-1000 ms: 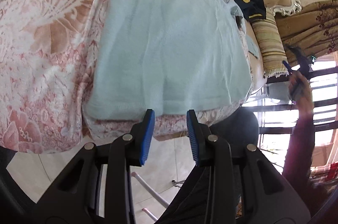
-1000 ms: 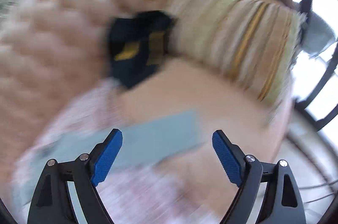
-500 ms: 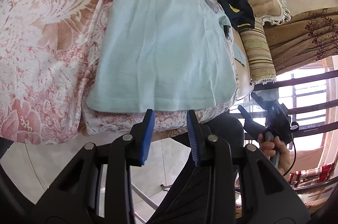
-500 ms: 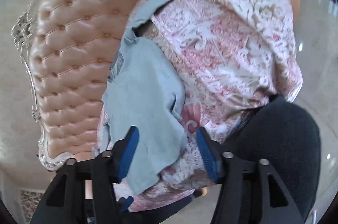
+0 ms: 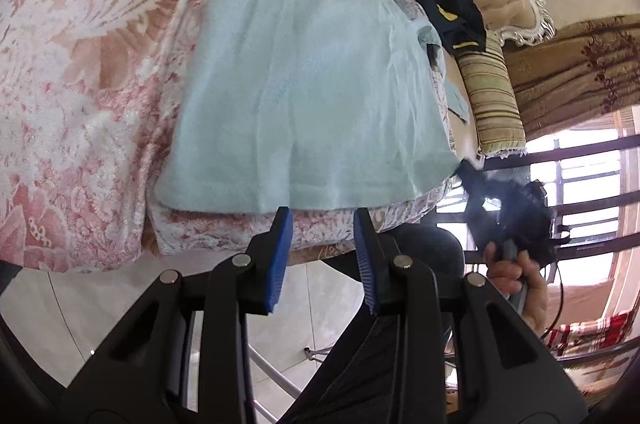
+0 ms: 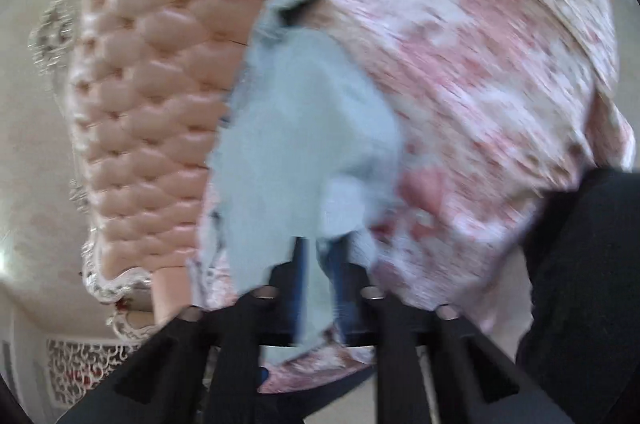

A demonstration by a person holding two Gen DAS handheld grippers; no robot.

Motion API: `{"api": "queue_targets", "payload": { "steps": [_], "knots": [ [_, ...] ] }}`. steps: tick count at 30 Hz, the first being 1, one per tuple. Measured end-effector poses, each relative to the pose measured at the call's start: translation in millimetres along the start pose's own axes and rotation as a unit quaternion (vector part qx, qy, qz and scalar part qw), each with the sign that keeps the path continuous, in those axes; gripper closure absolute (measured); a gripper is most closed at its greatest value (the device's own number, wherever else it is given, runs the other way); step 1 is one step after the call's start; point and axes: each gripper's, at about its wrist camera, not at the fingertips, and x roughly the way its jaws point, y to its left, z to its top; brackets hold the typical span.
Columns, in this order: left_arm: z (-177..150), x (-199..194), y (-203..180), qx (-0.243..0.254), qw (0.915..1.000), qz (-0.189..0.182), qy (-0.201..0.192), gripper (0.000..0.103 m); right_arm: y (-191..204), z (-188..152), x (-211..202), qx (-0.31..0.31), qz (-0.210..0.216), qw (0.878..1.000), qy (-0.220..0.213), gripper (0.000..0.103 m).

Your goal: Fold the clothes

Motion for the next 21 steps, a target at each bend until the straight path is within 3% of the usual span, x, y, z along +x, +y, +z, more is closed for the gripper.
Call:
{"api": "queue_targets", "payload": {
  "steps": [9,13,14,16,18,21],
  "knots": [
    [-6.1,49.3,-64.5,0.076,0.9928,-0.062,0.068,0.064,17.0,14.9,14.9,-0.017,0.019,1.0,-0.003,0.1],
    [-5.4,63.9,-89.7,0.121,0.9887,-0.059,0.066,0.061,17.7,17.8,18.1,-0.015,0.041,0.999,-0.011,0.1],
    [-3.8,67.7,-93.7,0.121,0.9871,-0.076,0.072,0.061,21.3,16.5,15.8,-0.025,0.039,0.999,-0.014,0.1],
    [4.2,81.0,-89.5,0.06,0.9801,-0.16,0.101,0.061,32.7,12.2,9.9,-0.059,0.035,0.997,-0.024,0.1],
    [12.5,95.5,-77.0,-0.019,0.9676,-0.225,0.113,0.06,43.4,7.4,3.7,-0.088,0.03,0.995,-0.034,0.1],
    [20.1,108.1,-49.8,-0.129,0.9526,-0.26,0.092,0.054,52.6,0.4,-3.0,-0.12,0.029,0.992,-0.04,0.1]
  ]
}}
